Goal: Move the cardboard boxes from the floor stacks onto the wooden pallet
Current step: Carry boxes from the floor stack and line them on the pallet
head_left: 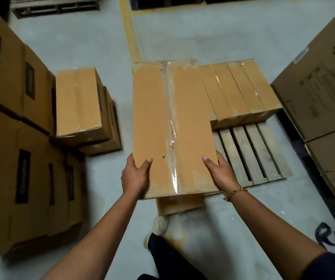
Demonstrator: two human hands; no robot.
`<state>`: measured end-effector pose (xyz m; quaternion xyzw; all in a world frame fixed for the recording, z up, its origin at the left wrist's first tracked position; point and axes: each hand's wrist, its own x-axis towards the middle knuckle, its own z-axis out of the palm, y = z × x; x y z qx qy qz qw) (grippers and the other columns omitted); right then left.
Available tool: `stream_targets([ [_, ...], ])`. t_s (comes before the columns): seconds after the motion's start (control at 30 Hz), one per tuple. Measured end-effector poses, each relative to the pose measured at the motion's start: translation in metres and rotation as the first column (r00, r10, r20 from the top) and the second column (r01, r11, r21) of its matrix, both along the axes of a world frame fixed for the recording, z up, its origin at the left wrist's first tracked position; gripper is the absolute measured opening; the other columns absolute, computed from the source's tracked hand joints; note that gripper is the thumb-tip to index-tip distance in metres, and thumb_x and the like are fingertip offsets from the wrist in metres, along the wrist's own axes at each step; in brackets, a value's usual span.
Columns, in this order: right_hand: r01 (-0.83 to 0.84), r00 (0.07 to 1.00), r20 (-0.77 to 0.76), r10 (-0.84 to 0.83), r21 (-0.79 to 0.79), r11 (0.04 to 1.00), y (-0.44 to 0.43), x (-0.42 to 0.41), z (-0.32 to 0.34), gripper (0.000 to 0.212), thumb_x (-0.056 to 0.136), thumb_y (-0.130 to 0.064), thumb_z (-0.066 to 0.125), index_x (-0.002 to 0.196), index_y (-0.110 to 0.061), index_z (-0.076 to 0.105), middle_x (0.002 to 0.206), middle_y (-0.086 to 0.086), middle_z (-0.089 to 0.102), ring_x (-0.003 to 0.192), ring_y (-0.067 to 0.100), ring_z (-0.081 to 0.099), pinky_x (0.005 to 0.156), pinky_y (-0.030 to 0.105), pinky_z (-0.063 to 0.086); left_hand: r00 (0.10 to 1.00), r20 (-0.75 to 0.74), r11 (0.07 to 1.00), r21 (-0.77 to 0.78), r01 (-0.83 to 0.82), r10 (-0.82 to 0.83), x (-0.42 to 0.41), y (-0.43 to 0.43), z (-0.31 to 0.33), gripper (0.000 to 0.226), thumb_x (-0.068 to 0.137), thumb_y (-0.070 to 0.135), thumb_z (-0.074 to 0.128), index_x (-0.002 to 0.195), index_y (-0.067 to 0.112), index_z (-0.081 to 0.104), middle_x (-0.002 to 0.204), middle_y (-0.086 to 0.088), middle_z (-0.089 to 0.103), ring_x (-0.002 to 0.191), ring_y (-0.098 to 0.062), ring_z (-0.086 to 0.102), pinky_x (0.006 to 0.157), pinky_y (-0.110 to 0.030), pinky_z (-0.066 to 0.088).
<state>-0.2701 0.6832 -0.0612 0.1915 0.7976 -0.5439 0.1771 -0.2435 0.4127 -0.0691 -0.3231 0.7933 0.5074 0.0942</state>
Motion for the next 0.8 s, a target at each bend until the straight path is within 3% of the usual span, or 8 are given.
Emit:
stream_targets([
  [0.17, 0.038, 0.999, -0.001, -0.038, 0.02, 0.999, 0.062, 0.069, -0.004, 0.046, 0.099, -0.042, 0.061, 0.143, -0.031, 0.052, 0.123, -0.009, 0.066, 0.111, 0.011, 0.062, 0.099, 0.034, 0.049, 0.999, -0.005, 0.999, 0.011, 0.045, -0.045, 0.059, 0.062, -0.014, 0.058, 0.093, 0.055, 0.064, 0.141, 0.027, 0.049, 0.13, -0.001, 0.067, 0.115, -0.031, 0.062, 0.098, -0.047, 0.052],
  [0.3, 0.08, 0.996, 0.024, -0.08, 0.004, 0.997, 0.108, 0.12, -0.004, 0.041, 0.099, -0.038, 0.064, 0.139, -0.03, 0.056, 0.12, -0.011, 0.067, 0.108, 0.005, 0.063, 0.094, 0.03, 0.049, 0.997, 0.035, 0.997, 0.016, 0.069, -0.07, 0.106, 0.108, -0.018, 0.076, 0.085, 0.067, 0.058, 0.148, 0.028, 0.043, 0.138, -0.002, 0.063, 0.124, -0.033, 0.058, 0.104, -0.049, 0.049],
  [0.4, 0.087, 0.995, 0.054, -0.088, 0.02, 0.996, 0.148, 0.148, -0.01, 0.043, 0.098, -0.04, 0.065, 0.139, -0.033, 0.056, 0.118, -0.017, 0.067, 0.109, 0.002, 0.062, 0.099, 0.034, 0.05, 0.995, 0.076, 0.997, 0.038, 0.063, -0.066, 0.134, 0.147, -0.021, 0.083, 0.084, 0.07, 0.057, 0.153, 0.027, 0.039, 0.145, -0.006, 0.058, 0.132, -0.034, 0.054, 0.107, -0.046, 0.046],
  [0.57, 0.086, 0.991, 0.101, -0.091, 0.051, 0.995, 0.233, 0.181, -0.029, 0.042, 0.096, -0.043, 0.066, 0.137, -0.034, 0.059, 0.12, -0.014, 0.069, 0.113, 0.012, 0.065, 0.104, 0.044, 0.052, 0.991, 0.125, 0.998, 0.038, 0.047, -0.051, 0.171, 0.233, -0.031, 0.074, 0.097, 0.049, 0.062, 0.158, 0.02, 0.031, 0.155, -0.009, 0.047, 0.142, -0.031, 0.043, 0.106, -0.037, 0.039],
  [0.73, 0.033, 0.989, 0.143, -0.041, 0.058, 0.998, 0.316, 0.199, -0.06, 0.043, 0.097, -0.044, 0.063, 0.138, -0.032, 0.058, 0.121, -0.011, 0.068, 0.11, 0.013, 0.065, 0.1, 0.042, 0.052, 0.991, 0.137, 0.998, 0.061, -0.004, -0.004, 0.204, 0.317, -0.067, 0.074, 0.092, 0.059, 0.061, 0.154, 0.025, 0.039, 0.147, -0.003, 0.057, 0.132, -0.031, 0.053, 0.106, -0.044, 0.046],
  [0.8, 0.006, 0.989, 0.149, -0.016, 0.068, 0.998, 0.343, 0.202, -0.075, 0.039, 0.099, -0.042, 0.062, 0.136, -0.032, 0.058, 0.119, -0.01, 0.068, 0.109, 0.012, 0.064, 0.097, 0.04, 0.052, 0.989, 0.146, 0.998, 0.061, -0.03, 0.021, 0.213, 0.347, -0.083, 0.066, 0.093, 0.056, 0.062, 0.15, 0.029, 0.044, 0.141, 0.001, 0.061, 0.127, -0.031, 0.057, 0.101, -0.041, 0.047],
])
